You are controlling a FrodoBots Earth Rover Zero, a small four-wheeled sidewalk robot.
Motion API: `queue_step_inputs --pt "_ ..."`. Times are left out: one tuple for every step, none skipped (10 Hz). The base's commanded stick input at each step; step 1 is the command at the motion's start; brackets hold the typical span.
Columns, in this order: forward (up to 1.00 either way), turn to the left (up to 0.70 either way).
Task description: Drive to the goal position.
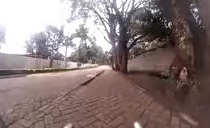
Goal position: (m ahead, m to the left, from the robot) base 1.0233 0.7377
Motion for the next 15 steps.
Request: queue_step_inputs --pt "0.5 0.0" --pt "0.5 -0.04" --pt "0.5 -0.07" --pt "0.5 -0.11" --pt "0.5 -0.14" --pt "0.5 -0.18" --pt "0.5 -0.21" --pt "0.5 -0.25" --pt "0.5 -0.29" --pt "0.5 -0.32" --pt "0.5 -0.36" --pt "0.5 -0.39" --pt "0.5 -0.43" --pt "0.5 -0.47" --pt "0.5 -0.5"
